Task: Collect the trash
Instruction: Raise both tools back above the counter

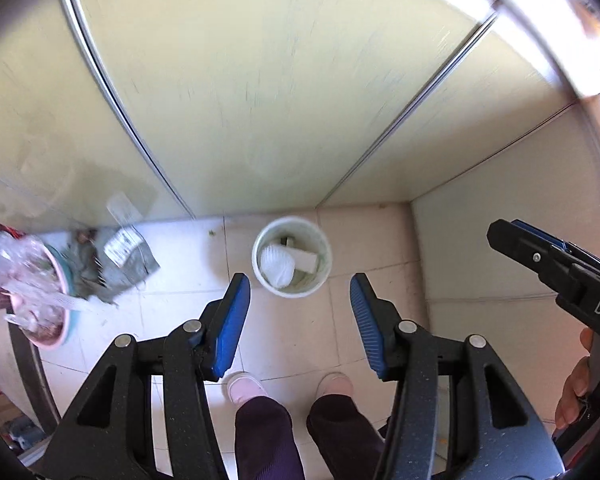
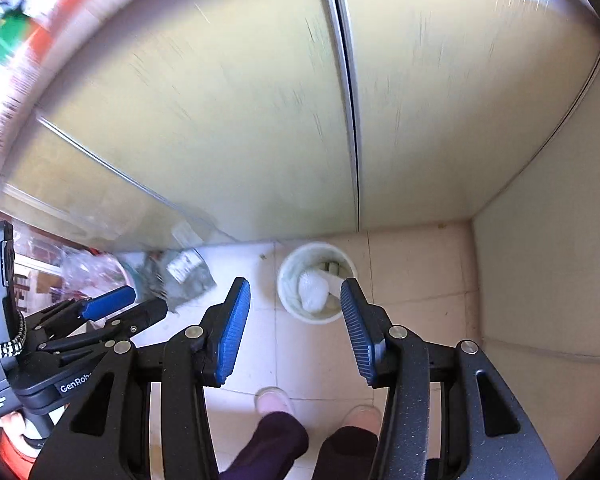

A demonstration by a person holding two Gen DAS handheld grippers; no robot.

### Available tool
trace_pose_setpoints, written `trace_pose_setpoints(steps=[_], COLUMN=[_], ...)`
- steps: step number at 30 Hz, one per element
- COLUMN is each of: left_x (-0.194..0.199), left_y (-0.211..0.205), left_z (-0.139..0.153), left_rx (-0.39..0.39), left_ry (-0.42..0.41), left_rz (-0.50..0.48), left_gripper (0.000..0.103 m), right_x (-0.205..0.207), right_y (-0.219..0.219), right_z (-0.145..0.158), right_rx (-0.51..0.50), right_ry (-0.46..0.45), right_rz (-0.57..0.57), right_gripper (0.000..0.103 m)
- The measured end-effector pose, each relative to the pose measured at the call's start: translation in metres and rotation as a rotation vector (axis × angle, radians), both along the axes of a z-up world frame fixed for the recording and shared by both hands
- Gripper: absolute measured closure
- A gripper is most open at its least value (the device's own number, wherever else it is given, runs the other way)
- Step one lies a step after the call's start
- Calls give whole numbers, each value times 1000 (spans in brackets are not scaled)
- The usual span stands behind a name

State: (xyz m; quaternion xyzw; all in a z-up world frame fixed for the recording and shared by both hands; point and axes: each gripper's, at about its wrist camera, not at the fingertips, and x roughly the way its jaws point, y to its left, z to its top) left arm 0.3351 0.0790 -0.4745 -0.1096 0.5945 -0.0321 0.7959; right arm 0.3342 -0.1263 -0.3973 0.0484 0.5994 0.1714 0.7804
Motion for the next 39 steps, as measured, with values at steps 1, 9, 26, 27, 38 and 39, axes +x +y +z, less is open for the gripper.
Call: trace_pose_setpoints(steps=[1, 9, 26, 27, 38, 39], left_x=[-2, -25, -68, -69, -16, -6], left_y=[1, 21, 66, 68, 65, 63], left_z=[22, 186, 393, 399, 426, 425], left_rx=[-5, 29, 97, 93, 129, 131], left_ry=[-20, -252, -660, -677, -764, -763], left_rz=[2, 23, 26, 29, 46, 52], left_gripper=[52, 49, 25, 21, 2, 2], right_x=[-2, -24, -65, -66, -32, -24], right_y=[-1, 6, 45, 46, 32, 29], right_z=[21, 175, 368, 373, 388, 387], right_rx=[2, 59, 69, 65, 51, 54], right_ry=[-22, -232, -634, -653, -755, -758], right_rz=[0, -25, -107, -112, -167, -168], right_gripper=[59, 59, 50, 49, 17, 17])
